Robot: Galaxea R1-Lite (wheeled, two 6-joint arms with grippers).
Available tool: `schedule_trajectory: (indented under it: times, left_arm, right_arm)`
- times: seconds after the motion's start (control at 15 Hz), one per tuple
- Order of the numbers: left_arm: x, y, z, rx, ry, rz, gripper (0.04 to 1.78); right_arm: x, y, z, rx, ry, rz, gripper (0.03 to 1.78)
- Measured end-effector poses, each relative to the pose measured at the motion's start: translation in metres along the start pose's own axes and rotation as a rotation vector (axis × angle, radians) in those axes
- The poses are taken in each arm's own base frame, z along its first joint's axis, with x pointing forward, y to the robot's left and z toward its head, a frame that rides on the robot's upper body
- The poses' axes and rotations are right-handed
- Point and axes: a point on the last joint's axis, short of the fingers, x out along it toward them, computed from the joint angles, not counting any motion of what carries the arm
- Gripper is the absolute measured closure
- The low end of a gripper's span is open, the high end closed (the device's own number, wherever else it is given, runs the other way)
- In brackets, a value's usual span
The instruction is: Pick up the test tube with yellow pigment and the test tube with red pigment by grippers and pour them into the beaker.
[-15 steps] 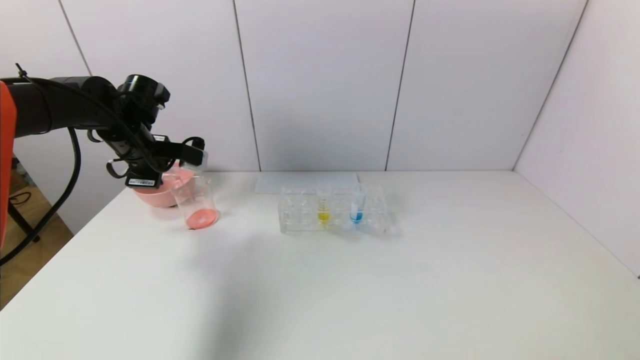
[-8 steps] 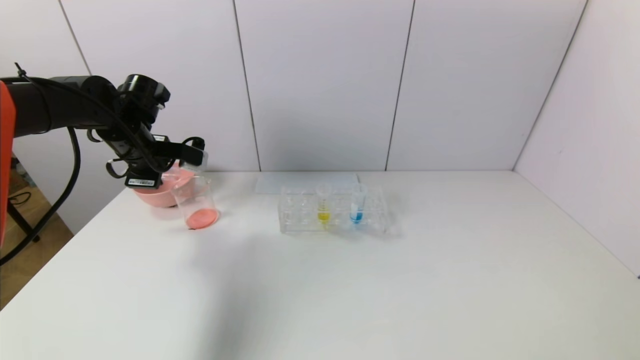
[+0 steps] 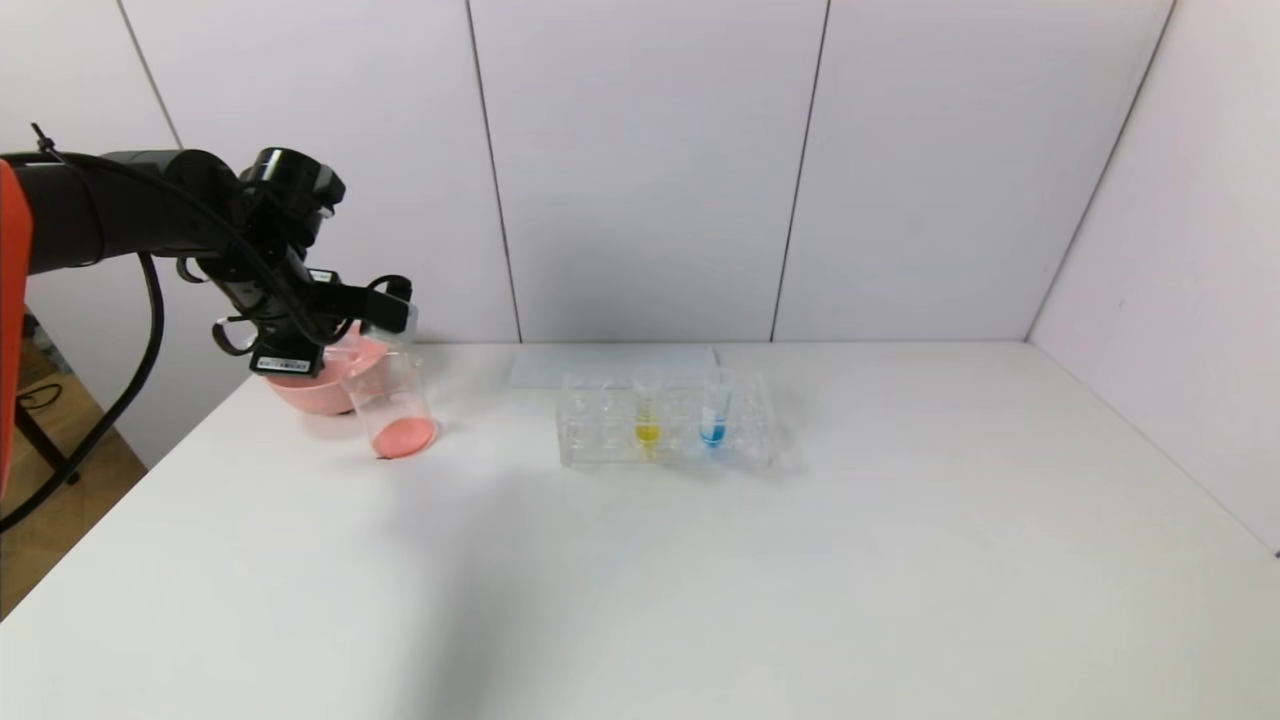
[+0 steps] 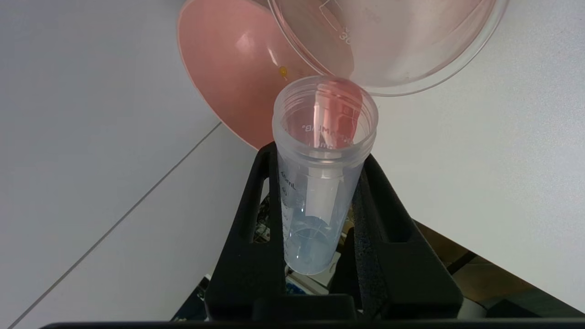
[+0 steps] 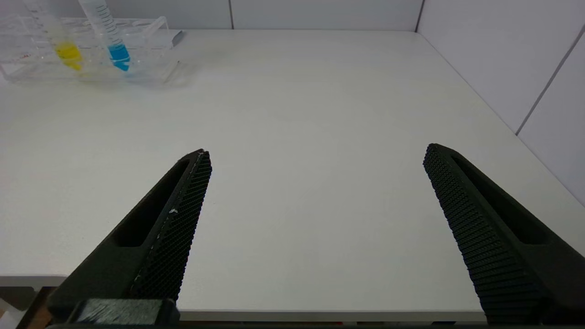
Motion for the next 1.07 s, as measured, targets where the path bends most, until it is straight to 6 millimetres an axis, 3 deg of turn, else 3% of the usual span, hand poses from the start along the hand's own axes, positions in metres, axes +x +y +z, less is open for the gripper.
schedule_trajectory:
  times: [1.07]
  left_arm:
    - [-0.0004,0.0007,0.0044,0.049,0.060,0.015,1.38]
  right_arm:
    - [0.0000,0.0000,0.0000,0.000,0.000,0.000,0.11]
